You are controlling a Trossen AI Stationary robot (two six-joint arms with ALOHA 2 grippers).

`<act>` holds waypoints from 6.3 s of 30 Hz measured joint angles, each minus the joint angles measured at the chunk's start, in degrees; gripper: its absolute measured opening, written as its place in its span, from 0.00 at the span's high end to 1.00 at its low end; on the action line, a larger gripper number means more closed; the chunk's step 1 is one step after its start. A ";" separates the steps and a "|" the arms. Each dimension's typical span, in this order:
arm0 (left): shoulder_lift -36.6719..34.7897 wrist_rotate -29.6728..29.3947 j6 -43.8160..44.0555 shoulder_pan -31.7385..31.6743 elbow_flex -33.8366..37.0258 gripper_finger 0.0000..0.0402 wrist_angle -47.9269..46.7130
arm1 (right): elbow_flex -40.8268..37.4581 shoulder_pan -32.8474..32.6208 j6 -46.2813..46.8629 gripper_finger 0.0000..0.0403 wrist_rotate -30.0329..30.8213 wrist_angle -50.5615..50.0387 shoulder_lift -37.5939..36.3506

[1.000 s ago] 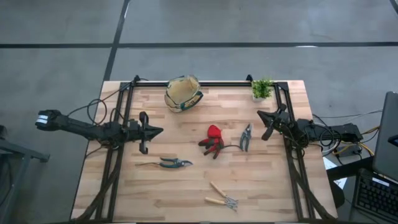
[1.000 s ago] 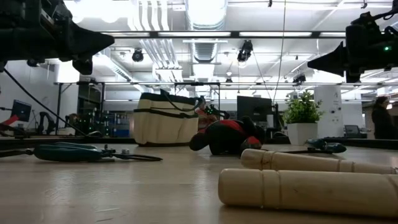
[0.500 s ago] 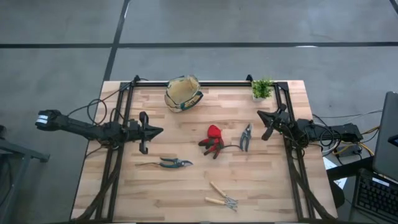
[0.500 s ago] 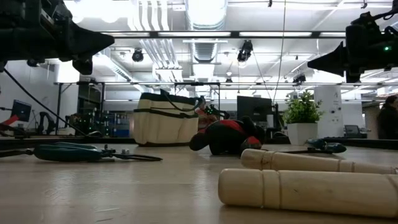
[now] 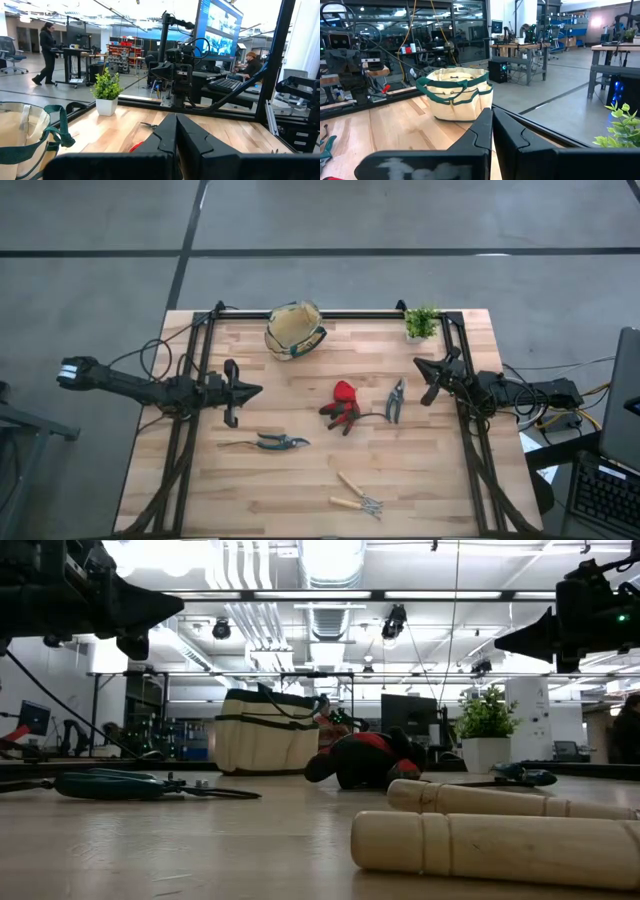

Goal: Pick & Place Garden tools in Gardening bag

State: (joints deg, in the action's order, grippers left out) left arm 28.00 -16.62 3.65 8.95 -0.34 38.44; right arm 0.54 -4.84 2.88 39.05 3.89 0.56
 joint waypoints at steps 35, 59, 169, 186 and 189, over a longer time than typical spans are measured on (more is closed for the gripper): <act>0.00 0.00 -0.01 0.02 0.00 0.97 0.00 | 0.00 0.20 5.34 0.98 0.15 3.57 -0.02; -0.01 0.00 -0.01 0.00 0.00 0.97 -0.01 | 0.00 -1.50 44.30 0.98 -24.72 23.32 24.52; 0.57 0.02 0.01 0.02 0.00 0.97 -3.02 | 90.99 24.80 -10.75 0.97 -18.42 -1.41 110.10; 0.71 0.02 0.01 0.01 0.00 0.97 -3.64 | 95.33 26.97 -8.83 0.88 -22.70 -1.39 120.06; 0.71 0.00 -0.01 0.00 0.00 0.97 -3.66 | 97.35 26.95 -8.50 0.82 -22.97 -4.73 120.35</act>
State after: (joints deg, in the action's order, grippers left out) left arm 28.71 -16.62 3.64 8.95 -0.34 34.79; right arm 97.89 22.11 -5.62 16.08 -0.84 120.90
